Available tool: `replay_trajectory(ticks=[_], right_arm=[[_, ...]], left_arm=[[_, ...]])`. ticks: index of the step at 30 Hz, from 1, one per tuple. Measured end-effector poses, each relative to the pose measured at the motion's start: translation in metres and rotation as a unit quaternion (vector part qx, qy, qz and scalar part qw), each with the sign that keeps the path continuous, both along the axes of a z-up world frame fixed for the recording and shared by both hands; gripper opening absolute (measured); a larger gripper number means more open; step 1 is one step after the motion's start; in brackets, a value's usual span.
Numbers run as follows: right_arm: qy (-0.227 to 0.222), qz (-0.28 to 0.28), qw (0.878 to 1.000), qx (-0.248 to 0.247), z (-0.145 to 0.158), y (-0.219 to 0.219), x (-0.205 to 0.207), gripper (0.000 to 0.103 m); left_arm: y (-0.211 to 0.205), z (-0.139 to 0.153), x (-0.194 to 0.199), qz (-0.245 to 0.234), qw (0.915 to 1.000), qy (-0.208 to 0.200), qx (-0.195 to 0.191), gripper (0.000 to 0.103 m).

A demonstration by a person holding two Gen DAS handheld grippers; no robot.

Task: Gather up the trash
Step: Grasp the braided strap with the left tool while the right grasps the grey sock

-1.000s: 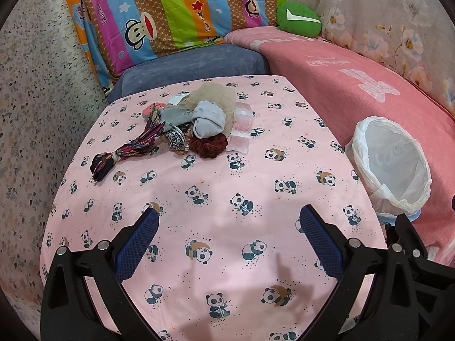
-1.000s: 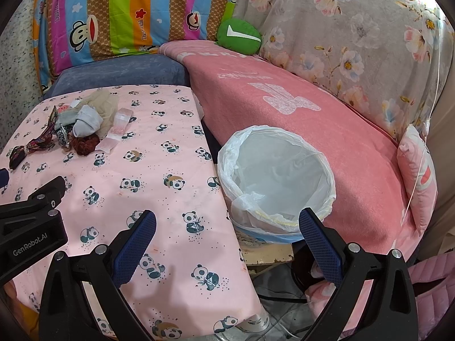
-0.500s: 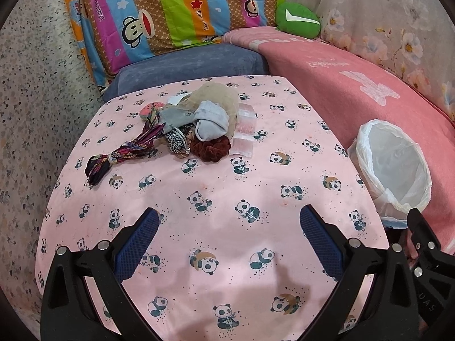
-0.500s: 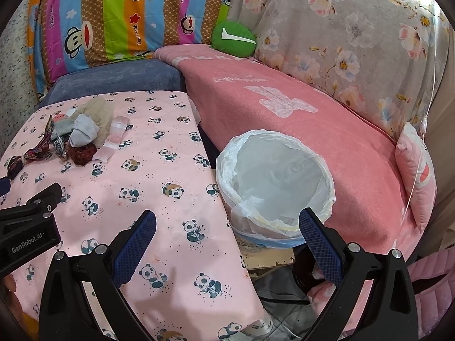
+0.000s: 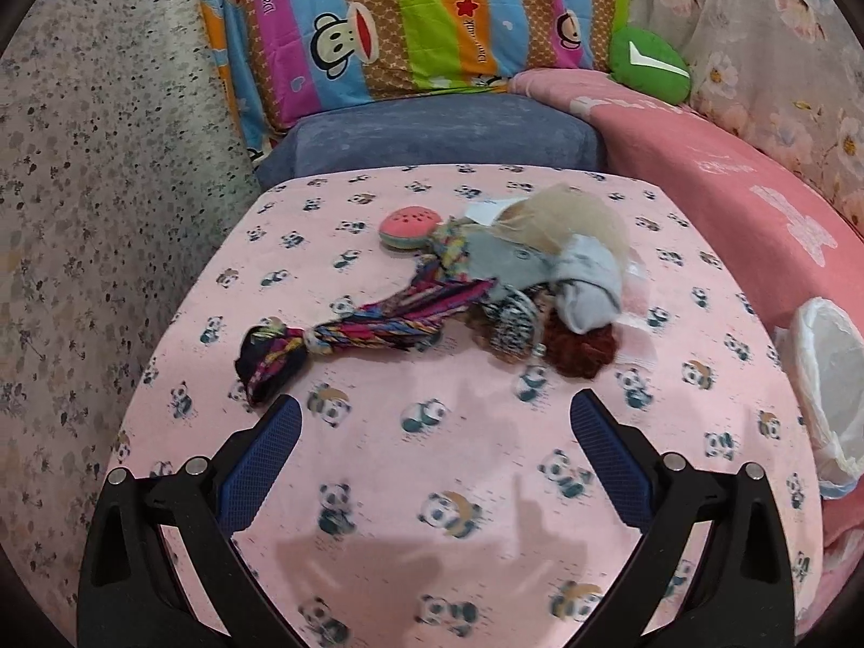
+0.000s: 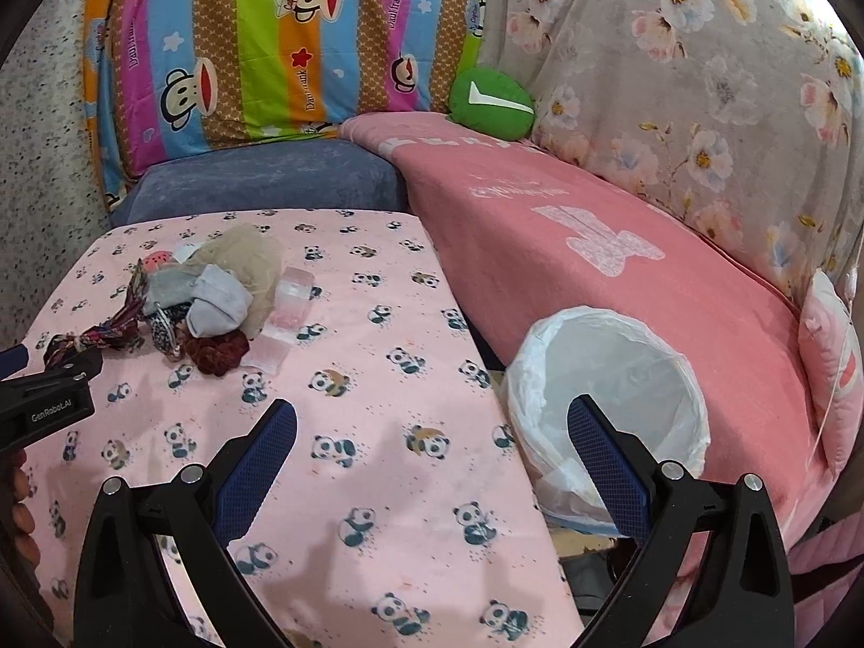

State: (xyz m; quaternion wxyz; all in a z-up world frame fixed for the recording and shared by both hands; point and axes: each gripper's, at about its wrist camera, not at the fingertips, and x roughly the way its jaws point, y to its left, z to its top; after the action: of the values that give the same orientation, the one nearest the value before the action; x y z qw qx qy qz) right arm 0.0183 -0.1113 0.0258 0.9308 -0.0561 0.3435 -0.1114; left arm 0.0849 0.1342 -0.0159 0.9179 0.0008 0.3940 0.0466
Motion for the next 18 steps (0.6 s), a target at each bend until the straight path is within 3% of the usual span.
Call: replay_trajectory(ticks=[6, 9, 13, 18], right_arm=[[0.006, 0.035, 0.999, 0.011, -0.010, 0.039, 0.042, 0.096], [0.014, 0.048, 0.999, 0.022, -0.019, 0.057, 0.067, 0.096], [0.025, 0.060, 0.997, 0.044, -0.031, 0.079, 0.100, 0.096], [0.038, 0.072, 0.995, 0.060, -0.043, 0.101, 0.134, 0.094]], left_arm=[[0.064, -0.020, 0.038, 0.022, 0.9997, 0.005, 0.010, 0.095], [0.091, -0.033, 0.054, 0.015, 0.9998, 0.014, -0.006, 0.095], [0.109, -0.051, 0.074, -0.031, 0.9989, 0.022, -0.029, 0.095], [0.104, -0.067, 0.084, -0.097, 0.9948, 0.014, -0.029, 0.095]])
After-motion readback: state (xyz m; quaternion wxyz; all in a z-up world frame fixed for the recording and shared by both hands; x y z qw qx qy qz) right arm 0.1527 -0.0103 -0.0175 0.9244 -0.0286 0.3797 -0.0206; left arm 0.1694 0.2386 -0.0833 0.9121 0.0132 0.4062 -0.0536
